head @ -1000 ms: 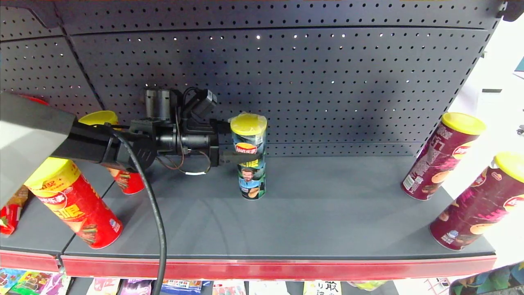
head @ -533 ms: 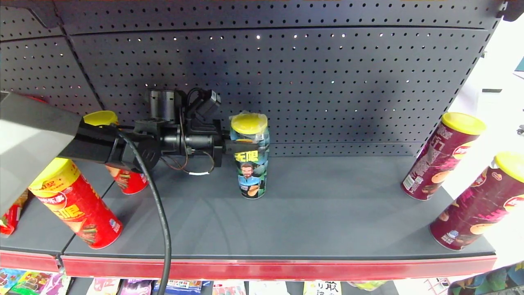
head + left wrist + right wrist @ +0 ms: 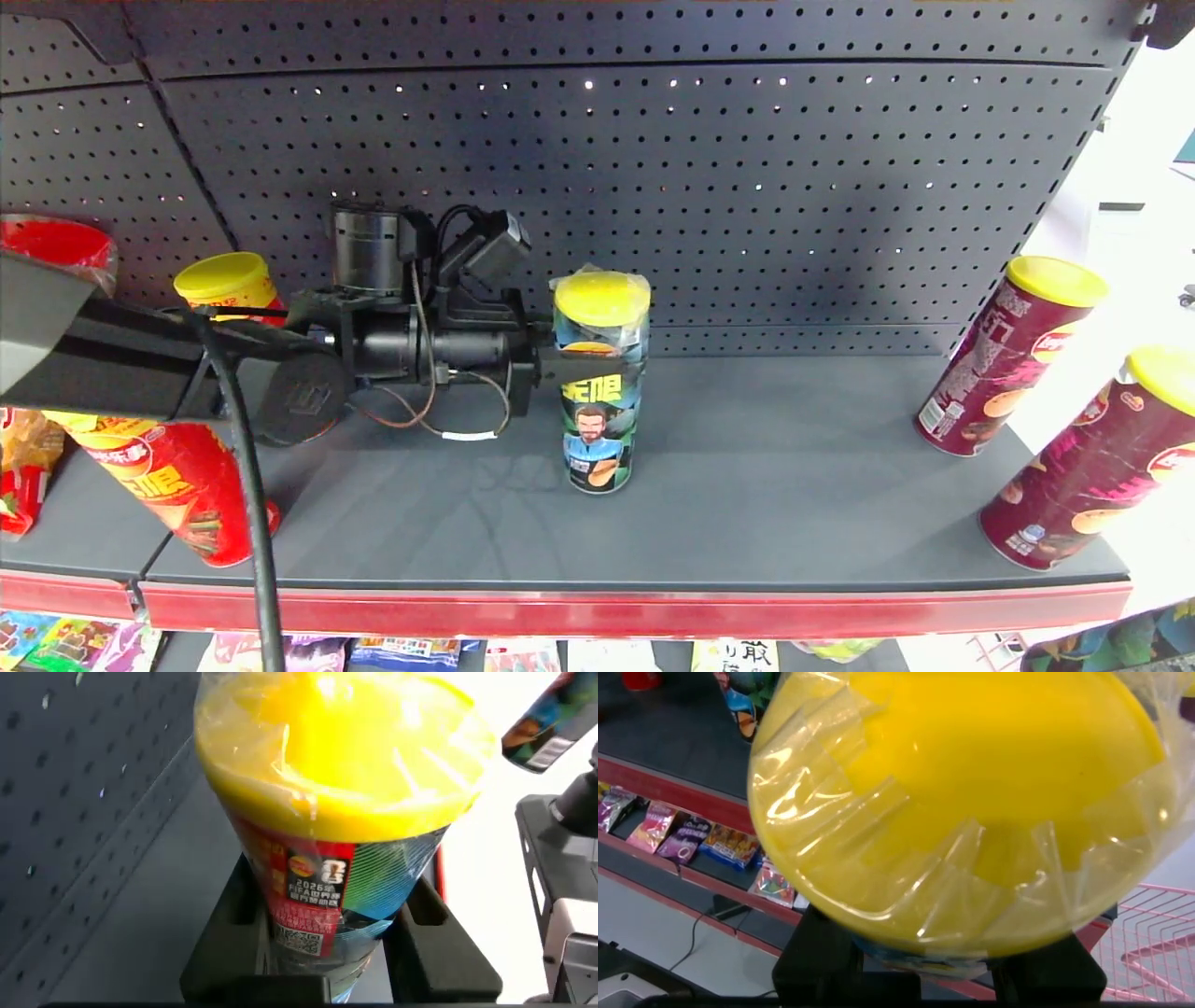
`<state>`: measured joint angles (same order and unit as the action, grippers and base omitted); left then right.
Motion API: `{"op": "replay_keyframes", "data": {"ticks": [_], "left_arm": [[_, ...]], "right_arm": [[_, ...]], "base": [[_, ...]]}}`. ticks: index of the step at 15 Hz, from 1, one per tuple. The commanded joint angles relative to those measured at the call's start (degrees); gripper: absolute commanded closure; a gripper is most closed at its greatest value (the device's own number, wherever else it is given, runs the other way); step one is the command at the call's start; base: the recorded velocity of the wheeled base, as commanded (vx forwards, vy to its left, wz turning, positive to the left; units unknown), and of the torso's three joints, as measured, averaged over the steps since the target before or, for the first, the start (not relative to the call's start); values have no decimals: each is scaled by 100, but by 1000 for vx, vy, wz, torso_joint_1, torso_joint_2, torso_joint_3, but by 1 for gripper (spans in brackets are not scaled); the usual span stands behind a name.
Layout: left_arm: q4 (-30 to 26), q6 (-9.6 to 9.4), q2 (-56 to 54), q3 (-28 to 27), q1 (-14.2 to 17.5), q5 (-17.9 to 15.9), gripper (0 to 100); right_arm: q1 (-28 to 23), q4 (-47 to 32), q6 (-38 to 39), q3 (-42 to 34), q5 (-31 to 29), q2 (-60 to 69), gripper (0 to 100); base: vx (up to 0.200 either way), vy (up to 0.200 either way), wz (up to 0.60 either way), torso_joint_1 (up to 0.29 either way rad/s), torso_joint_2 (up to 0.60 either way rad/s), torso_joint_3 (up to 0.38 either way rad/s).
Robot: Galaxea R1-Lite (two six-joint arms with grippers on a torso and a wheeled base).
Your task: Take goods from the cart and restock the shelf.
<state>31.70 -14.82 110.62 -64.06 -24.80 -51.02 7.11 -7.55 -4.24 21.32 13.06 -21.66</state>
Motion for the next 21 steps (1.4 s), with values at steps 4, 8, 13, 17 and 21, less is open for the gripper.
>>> {"op": "replay_keyframes", "data": {"ticks": [4,8,13,17,21], "left_arm": [[1199,59,-453,1282,-192,338,100],[1243,94,-937,1897,-192,461,100],[1260,146,-1288,2425,-201,514,100],[1357,146,-1253,2530,-289,540,100],[1357,155,-1165,2521,-368,549,100]], "right_arm": [[19,16,2,4,13,4,100],[28,16,11,-23,22,4,100],[45,16,11,-14,30,-31,100],[45,16,11,-5,30,-40,100],[45,16,11,4,30,-31,100]], "base": [[0,0,0,0,0,0],[0,0,0,0,0,0],[0,0,0,0,0,0],[0,0,0,0,0,0],[0,0,0,0,0,0]]}}
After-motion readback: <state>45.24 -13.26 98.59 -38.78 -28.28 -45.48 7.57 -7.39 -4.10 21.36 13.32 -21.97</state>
